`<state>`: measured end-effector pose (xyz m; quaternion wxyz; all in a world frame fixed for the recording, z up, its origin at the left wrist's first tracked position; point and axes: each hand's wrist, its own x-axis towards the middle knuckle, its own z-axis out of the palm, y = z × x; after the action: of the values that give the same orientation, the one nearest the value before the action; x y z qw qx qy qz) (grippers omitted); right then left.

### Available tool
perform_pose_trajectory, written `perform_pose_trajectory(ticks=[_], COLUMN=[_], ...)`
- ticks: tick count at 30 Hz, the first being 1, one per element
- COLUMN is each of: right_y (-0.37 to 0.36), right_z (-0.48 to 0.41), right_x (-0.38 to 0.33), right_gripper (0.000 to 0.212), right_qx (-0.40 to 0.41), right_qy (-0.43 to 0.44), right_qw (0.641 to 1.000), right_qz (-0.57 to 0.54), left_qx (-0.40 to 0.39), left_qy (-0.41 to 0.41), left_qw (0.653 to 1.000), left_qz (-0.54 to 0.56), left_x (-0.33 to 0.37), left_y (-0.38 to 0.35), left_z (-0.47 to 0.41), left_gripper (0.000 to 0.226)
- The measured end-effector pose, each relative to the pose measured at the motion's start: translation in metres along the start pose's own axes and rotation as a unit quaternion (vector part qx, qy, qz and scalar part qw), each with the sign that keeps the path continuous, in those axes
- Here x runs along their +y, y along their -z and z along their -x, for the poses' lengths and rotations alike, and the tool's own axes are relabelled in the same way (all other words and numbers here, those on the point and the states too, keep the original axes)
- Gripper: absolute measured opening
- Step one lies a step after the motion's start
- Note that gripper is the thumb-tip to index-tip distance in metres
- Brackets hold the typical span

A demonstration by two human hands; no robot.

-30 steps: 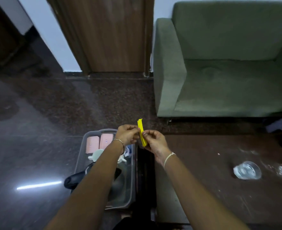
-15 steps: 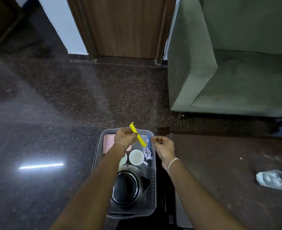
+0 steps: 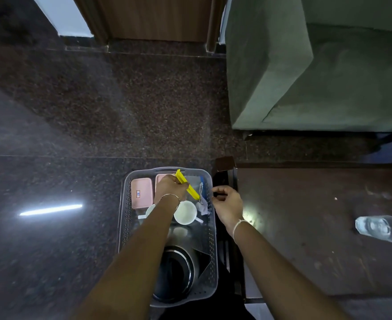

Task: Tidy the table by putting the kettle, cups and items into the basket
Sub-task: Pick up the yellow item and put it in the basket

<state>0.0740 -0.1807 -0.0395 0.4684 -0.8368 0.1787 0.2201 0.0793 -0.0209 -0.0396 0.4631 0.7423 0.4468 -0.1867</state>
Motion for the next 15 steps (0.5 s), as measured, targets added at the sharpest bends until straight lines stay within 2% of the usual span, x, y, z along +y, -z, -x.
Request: perform_pose_trajectory(ticks=[8, 15], right_y=[-0.003, -0.007], right_z=[-0.009, -0.014], right_x=[0.006, 0.008], right_gripper=[0.030, 0.028], right_qx=[-0.021, -0.023], right_qy=[0.005, 0.014], right_qw=[1.000, 1.000], right_qz=[0.010, 0.010], left_qx=[-0.009, -0.023], left_qy=[-0.018, -0.006], left_qw=[0.993, 0.990], left_qz=[-0.118, -0.141], left_x=[0.003, -0.001], left_y=[-0.010, -0.009], left_z=[-0.011, -0.013], left_gripper=[0.021, 0.030])
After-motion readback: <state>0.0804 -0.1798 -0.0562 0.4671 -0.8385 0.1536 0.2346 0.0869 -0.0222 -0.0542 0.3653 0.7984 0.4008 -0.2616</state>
